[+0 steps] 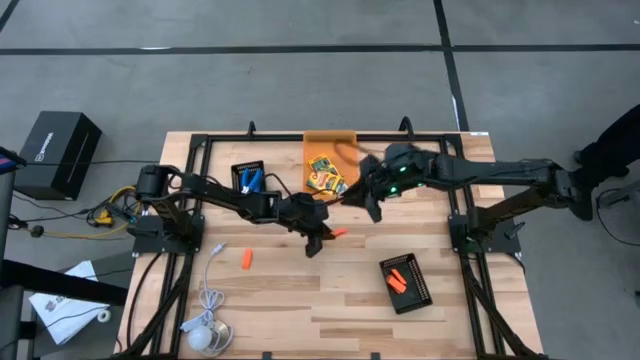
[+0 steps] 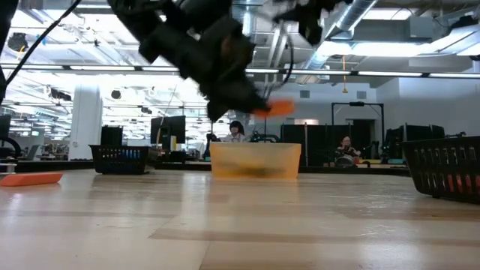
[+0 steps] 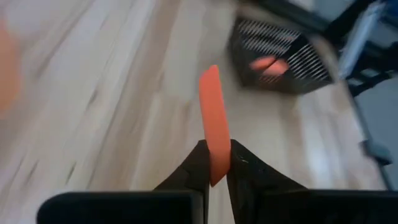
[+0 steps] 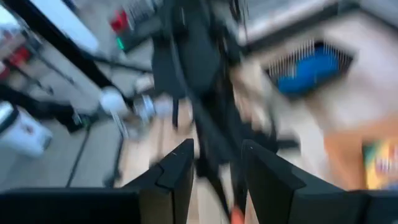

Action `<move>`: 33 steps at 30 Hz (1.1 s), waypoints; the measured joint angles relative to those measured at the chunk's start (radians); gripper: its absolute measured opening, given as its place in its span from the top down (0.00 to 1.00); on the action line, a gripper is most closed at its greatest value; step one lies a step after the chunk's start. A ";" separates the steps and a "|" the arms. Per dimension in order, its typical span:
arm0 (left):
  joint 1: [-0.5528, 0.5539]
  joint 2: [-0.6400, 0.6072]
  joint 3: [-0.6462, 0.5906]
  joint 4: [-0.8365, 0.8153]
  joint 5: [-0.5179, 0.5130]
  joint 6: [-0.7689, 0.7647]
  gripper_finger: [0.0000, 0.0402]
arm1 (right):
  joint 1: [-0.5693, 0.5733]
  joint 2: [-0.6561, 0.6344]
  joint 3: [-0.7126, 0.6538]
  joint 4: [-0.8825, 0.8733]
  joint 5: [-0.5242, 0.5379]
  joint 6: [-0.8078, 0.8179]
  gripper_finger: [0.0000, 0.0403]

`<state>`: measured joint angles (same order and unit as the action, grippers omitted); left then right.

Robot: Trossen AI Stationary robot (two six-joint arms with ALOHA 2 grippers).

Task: Pick & Place School Supplies
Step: Put the orange eraser into the bottom black bin

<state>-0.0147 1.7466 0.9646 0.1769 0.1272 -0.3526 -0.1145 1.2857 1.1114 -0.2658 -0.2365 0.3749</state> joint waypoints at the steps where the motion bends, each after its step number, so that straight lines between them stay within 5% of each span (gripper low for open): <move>1: -0.003 0.004 0.017 0.006 0.002 0.010 0.94 | -0.002 -0.015 0.011 0.020 0.007 0.000 0.68; 13: 0.001 0.166 0.225 0.005 0.092 0.102 0.94 | -0.051 -0.191 0.168 -0.130 0.193 -0.122 0.64; 33: -0.033 0.580 0.807 -0.015 0.313 0.036 0.94 | -0.163 -0.339 0.178 -0.315 0.185 -0.175 0.66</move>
<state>-0.0474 2.3262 1.7719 0.1616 0.4404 -0.3161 -0.2779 0.9470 1.2894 -0.5804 -0.0517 0.1995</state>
